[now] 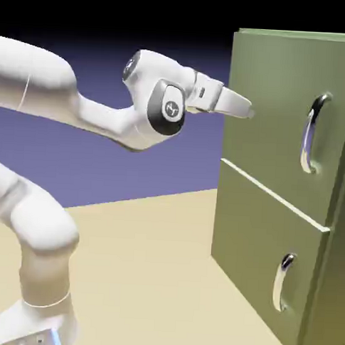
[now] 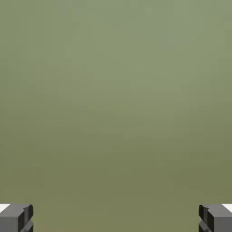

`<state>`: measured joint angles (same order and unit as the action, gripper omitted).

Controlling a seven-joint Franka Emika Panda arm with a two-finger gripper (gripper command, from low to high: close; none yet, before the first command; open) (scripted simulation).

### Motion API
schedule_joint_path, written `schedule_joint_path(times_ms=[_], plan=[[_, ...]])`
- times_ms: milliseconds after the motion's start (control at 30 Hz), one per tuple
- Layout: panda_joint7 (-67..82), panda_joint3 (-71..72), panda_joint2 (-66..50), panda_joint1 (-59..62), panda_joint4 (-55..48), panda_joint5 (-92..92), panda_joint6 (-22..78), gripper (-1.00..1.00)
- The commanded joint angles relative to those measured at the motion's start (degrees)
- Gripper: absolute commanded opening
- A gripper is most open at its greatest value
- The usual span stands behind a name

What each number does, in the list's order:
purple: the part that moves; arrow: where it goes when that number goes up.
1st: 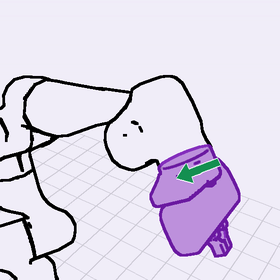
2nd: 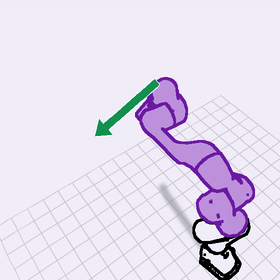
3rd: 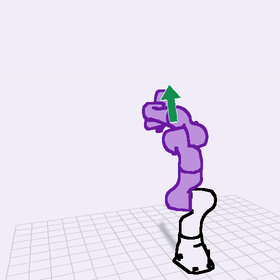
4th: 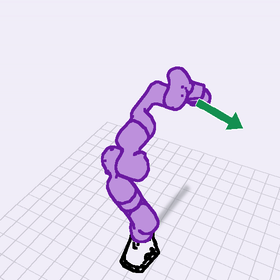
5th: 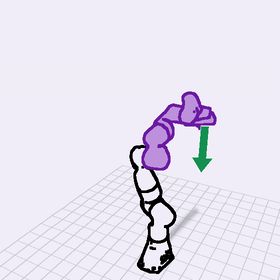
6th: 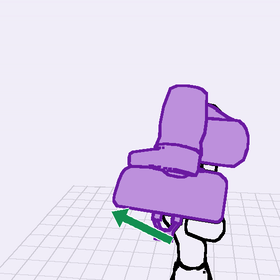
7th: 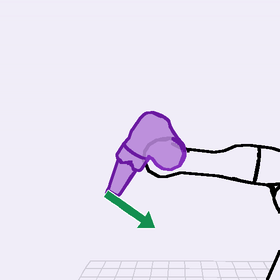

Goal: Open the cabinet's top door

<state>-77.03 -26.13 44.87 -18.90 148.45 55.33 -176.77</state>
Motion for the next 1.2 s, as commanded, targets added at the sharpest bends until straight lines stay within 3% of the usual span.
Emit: schedule_joint_path(times_ms=[0,1167], plan=[[-1.56,-1.18,0.55,-0.82,-0.57,2.5,-0.12,0.0],[-53.79,-40.66,19.0,-28.34,-19.53,86.09,-4.29,0.0]])
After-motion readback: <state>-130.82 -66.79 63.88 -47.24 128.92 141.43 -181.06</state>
